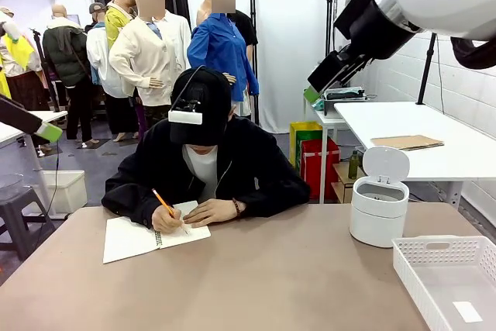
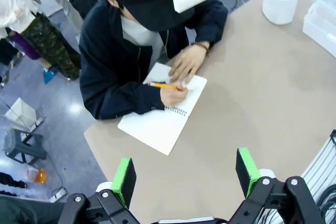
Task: Sort the paper based on its condition.
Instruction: If a person hands you a paper, place it in the Organizing basket , and if it's crumpled, put it in the Trash can.
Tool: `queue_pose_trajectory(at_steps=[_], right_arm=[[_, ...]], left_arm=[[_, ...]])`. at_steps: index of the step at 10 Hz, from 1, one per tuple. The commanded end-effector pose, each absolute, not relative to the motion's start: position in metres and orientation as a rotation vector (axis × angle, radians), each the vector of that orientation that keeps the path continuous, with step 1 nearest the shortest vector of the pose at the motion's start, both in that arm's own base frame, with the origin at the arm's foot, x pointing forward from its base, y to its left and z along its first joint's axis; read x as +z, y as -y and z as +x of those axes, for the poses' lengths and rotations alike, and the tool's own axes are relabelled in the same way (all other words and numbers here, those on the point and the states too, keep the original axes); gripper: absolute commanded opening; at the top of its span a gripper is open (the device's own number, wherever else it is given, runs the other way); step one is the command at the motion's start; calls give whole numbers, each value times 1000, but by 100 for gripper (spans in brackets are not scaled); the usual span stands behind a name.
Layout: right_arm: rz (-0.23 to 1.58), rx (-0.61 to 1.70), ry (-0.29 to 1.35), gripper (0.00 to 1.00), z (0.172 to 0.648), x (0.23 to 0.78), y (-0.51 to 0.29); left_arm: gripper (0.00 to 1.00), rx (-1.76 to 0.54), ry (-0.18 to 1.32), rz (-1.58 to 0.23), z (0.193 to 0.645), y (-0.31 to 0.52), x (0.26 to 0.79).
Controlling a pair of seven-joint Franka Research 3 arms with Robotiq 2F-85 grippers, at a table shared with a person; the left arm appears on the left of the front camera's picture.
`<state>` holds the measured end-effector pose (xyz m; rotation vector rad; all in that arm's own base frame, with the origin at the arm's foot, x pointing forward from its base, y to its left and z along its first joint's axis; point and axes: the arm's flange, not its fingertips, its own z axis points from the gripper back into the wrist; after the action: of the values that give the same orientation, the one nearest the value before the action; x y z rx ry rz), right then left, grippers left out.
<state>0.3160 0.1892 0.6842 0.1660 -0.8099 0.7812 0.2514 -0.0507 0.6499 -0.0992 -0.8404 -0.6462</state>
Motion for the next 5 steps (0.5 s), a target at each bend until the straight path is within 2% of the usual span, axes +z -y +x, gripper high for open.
queue_pose_trajectory(at_steps=[1, 5], right_arm=[[177, 739, 829, 100, 316, 681, -183], [201, 700, 817, 100, 299, 682, -166]], left_arm=[[100, -680, 878, -134, 260, 56, 654], [100, -703, 897, -108, 262, 67, 663]])
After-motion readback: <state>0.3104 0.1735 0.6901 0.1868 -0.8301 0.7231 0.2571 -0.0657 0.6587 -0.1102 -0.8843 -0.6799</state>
